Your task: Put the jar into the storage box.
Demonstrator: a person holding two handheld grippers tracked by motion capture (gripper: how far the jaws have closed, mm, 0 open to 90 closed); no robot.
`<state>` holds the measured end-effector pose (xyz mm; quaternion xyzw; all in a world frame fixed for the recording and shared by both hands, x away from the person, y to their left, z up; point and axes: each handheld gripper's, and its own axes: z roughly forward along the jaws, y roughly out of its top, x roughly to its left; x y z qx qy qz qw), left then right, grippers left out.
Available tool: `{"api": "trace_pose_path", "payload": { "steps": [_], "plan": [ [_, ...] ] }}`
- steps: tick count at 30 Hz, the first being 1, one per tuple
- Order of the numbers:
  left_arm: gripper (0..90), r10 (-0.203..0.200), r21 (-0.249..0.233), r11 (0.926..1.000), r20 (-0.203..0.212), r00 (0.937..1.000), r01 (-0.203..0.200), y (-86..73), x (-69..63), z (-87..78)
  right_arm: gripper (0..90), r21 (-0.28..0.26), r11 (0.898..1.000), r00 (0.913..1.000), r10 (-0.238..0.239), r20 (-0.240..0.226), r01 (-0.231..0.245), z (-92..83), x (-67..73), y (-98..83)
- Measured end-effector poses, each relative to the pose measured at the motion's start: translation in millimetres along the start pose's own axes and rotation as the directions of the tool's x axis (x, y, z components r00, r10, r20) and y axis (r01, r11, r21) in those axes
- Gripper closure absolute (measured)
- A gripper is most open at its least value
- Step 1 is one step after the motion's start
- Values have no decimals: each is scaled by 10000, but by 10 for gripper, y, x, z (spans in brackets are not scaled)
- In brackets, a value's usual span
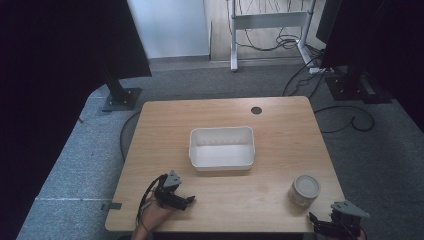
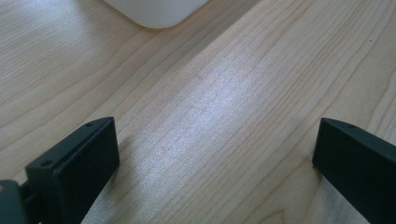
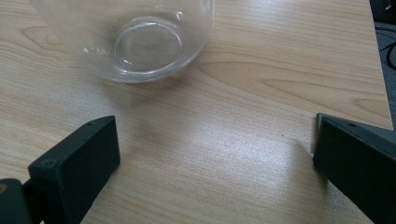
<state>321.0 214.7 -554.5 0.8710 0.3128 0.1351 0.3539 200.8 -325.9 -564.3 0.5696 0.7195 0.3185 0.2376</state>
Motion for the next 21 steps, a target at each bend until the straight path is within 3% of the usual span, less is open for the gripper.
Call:
{"api": "trace_pose_path", "payload": {
  "steps": [21],
  "plan": [
    [3,-8,-5,10000,-2,10000,8,0,0,0,0,77,10000,10000,20,17,-21,-2,3,8]
  ]
}}
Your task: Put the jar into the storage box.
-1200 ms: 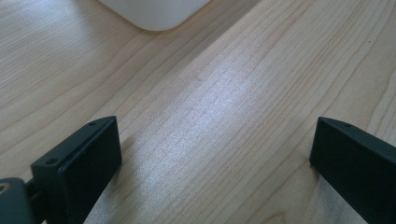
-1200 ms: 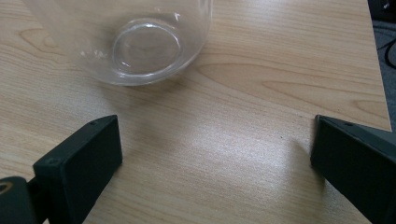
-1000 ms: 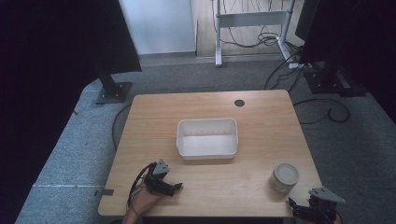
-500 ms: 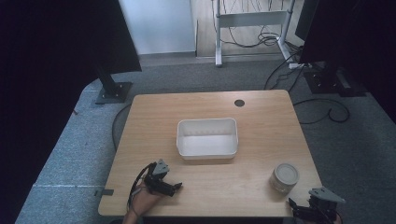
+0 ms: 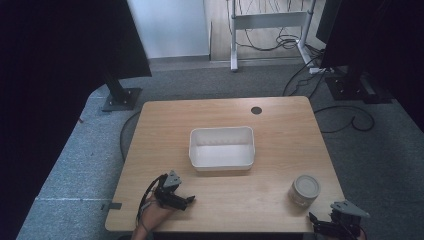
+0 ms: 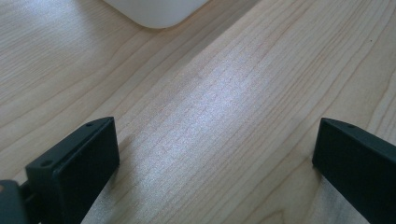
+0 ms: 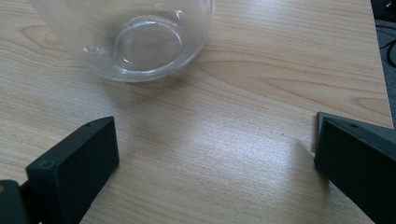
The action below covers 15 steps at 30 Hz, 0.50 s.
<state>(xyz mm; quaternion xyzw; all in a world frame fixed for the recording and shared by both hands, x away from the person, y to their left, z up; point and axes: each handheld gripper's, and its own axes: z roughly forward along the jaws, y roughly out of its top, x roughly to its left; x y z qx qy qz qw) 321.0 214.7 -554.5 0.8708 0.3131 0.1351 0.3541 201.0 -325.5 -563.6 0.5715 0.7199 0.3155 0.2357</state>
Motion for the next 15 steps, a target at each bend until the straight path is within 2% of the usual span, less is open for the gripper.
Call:
{"api": "trace_pose_path", "payload": {
  "steps": [4,15],
  "plan": [
    [3,-4,-4,10000,2,10000,4,0,0,0,3,40,10000,10000,-49,-26,49,-7,5,6],
    [3,27,21,10000,2,10000,-27,0,2,-1,7,-288,9989,9988,-373,-322,363,-119,68,102]
  ]
}}
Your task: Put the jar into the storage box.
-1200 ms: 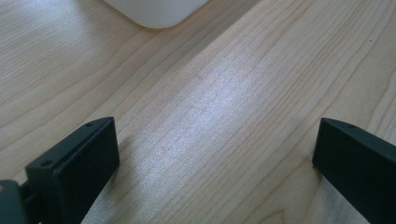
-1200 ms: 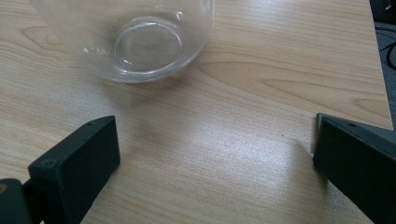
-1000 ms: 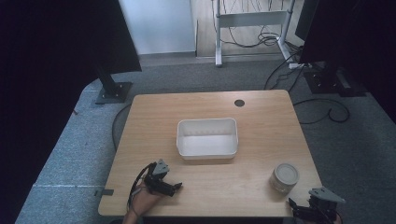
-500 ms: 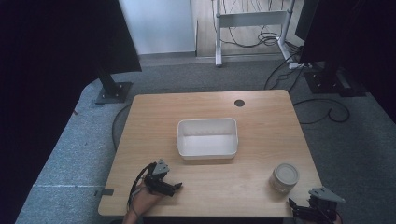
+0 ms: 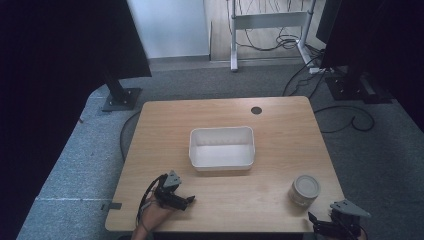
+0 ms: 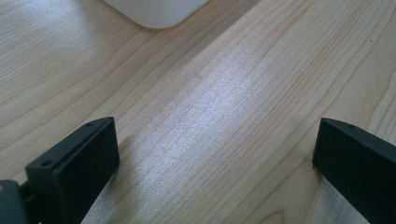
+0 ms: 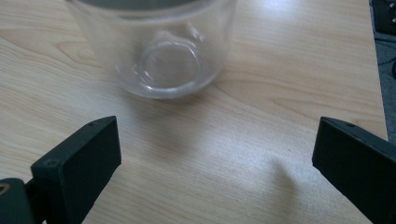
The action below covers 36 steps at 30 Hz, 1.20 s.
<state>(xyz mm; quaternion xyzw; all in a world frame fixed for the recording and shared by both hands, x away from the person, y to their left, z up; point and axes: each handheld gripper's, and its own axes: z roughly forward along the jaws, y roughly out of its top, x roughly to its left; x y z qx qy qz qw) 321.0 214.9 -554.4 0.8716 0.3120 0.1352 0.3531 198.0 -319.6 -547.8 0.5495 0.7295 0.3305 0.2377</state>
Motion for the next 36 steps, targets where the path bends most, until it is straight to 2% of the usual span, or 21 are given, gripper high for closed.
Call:
{"api": "trace_pose_path", "payload": {
  "steps": [11,20,28,36],
  "plan": [
    [3,3,3,10000,-1,10000,-3,0,0,0,6,-159,9991,9983,-408,-415,402,-83,84,110],
    [3,1,3,10000,-1,10000,-1,0,0,0,0,-532,9963,9951,-705,-688,669,-122,140,227],
    [3,-25,-21,10000,-2,10000,25,0,-2,1,0,-623,9947,9936,-862,-725,817,-61,164,323],
    [3,-2,0,10000,-1,10000,2,0,0,0,0,-613,9956,9951,-745,-656,705,71,139,389]
  ]
}}
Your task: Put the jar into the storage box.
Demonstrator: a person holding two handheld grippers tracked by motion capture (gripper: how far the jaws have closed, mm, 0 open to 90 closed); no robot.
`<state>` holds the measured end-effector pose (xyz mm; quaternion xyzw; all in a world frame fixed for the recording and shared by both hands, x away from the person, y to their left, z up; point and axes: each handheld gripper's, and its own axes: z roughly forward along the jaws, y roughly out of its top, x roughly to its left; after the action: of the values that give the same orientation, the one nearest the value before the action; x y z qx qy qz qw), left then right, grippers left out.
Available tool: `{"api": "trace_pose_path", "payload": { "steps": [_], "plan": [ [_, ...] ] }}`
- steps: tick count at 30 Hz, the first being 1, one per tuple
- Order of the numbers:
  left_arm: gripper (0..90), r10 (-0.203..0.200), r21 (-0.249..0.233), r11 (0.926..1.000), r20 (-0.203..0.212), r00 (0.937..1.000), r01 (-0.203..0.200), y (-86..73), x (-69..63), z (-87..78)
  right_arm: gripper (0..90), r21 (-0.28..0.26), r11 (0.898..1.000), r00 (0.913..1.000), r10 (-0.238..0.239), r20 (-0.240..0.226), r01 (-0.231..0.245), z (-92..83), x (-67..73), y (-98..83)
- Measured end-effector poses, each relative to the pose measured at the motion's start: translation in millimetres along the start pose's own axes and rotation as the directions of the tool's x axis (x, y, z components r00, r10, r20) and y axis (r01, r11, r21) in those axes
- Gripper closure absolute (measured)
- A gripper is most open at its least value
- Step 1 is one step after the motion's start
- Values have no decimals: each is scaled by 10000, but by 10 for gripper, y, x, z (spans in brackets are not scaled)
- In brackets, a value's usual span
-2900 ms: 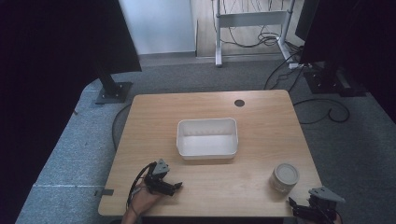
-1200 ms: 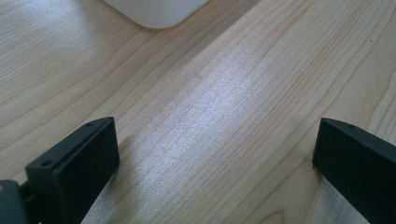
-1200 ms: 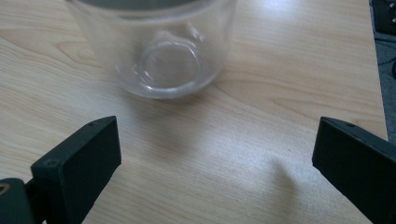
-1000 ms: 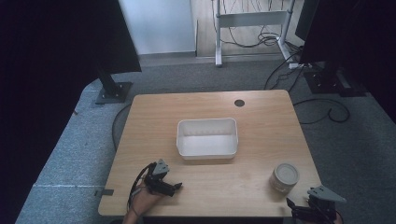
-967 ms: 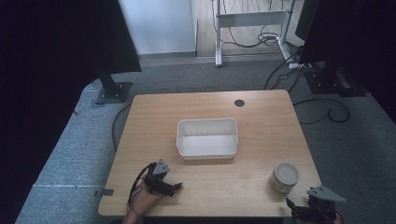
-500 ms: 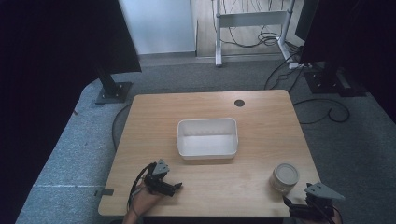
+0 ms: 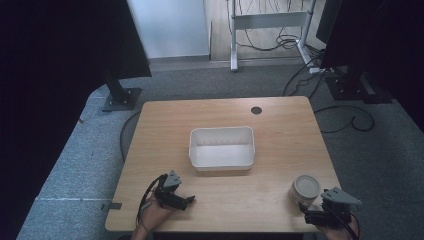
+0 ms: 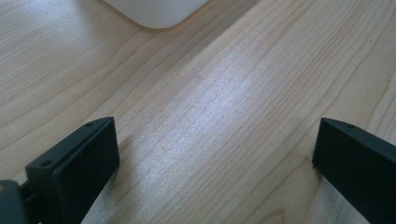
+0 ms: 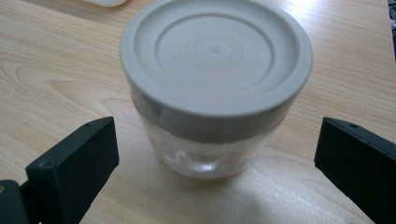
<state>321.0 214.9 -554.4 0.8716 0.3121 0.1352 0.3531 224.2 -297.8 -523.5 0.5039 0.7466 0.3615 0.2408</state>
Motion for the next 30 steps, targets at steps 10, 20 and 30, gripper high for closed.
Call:
{"api": "trace_pose_path", "payload": {
  "steps": [10,20,30],
  "plan": [
    [3,2,0,10000,0,10000,-2,0,0,0,0,-80,10000,10000,59,-65,-59,141,8,84],
    [3,3,0,10000,1,10000,-3,0,0,0,4,26,9994,9994,336,-83,-336,280,4,123],
    [3,3,-1,10000,1,10000,-3,0,0,0,88,282,9993,9997,240,65,-241,400,36,143]
  ]
}}
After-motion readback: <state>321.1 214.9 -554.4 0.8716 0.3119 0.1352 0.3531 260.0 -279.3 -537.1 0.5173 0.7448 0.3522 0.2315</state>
